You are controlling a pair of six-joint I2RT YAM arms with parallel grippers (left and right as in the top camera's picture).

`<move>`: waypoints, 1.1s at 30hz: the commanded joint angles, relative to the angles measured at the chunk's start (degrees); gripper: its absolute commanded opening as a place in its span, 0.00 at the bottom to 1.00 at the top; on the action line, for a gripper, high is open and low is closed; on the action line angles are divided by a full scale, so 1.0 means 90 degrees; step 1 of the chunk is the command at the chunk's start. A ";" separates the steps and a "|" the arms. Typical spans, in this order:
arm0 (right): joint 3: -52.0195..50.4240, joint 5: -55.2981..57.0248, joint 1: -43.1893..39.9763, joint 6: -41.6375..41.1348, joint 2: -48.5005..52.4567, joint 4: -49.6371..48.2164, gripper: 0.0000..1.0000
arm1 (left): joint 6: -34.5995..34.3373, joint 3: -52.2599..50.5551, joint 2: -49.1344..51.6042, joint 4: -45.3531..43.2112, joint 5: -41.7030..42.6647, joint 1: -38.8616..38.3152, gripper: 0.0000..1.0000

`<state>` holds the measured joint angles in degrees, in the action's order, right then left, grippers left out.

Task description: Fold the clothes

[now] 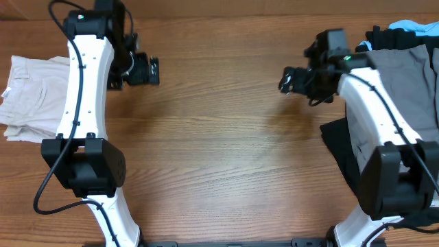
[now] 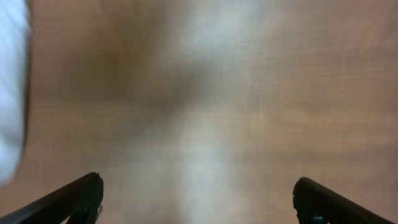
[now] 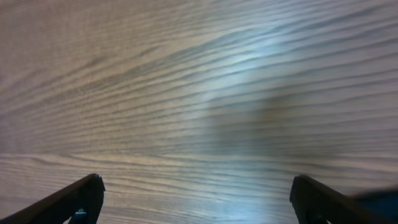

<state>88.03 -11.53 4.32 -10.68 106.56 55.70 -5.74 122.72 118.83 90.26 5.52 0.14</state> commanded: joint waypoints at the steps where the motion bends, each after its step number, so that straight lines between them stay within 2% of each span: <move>1: 0.0398 0.0114 -0.0265 0.0277 -0.0202 0.0410 1.00 | 0.0041 0.0002 -0.0017 0.0714 -0.0182 0.0012 1.00; 4: 0.0379 0.0202 -0.0427 0.0415 -0.0588 0.0775 1.00 | -0.0153 -0.0124 -0.0294 0.0731 -0.0160 0.0024 1.00; 9: -0.0029 0.0452 -0.0444 0.0408 -0.1664 0.0913 1.00 | -0.0272 -0.0430 -0.1382 0.0729 -0.0219 -0.0041 1.00; 12: -0.1027 0.0452 -0.0437 0.0408 -0.2926 0.0119 1.00 | -0.0712 -0.0865 -0.2421 0.0410 -0.1127 -0.0124 1.00; 16: -0.3245 0.0736 -0.0440 0.0403 -0.5523 -0.1481 1.00 | -0.0789 -0.2368 -0.4459 -0.1270 -0.1326 -0.0391 1.00; 19: -0.4167 0.1273 -0.0442 0.0306 -0.6900 -0.1705 1.00 | -0.0784 -0.3769 -0.5938 -0.2458 -0.1377 -0.0505 1.00; 22: -0.4636 0.1591 -0.0447 0.0313 -0.7912 -0.1571 1.00 | -0.0799 -0.4998 -0.7186 -0.3186 -0.1491 -0.0515 1.00; 24: -0.4690 0.1588 -0.0447 0.0313 -0.8327 -0.1294 1.00 | -0.0794 -0.5933 -0.8072 -0.3478 -0.1717 -0.0512 1.00; 27: -0.4690 0.1583 -0.0447 0.0313 -0.8444 -0.0920 1.00 | -0.0794 -0.6839 -0.8762 -0.3587 -0.1851 -0.0512 1.00; 33: -0.4692 0.1586 -0.0447 0.0313 -0.8434 -0.0209 1.00 | -0.0794 -0.7461 -0.8806 -0.3152 -0.1829 -0.0512 1.00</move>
<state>46.13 1.93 0.36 -7.53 30.81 52.18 -12.10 57.45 39.51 60.05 -9.74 -4.16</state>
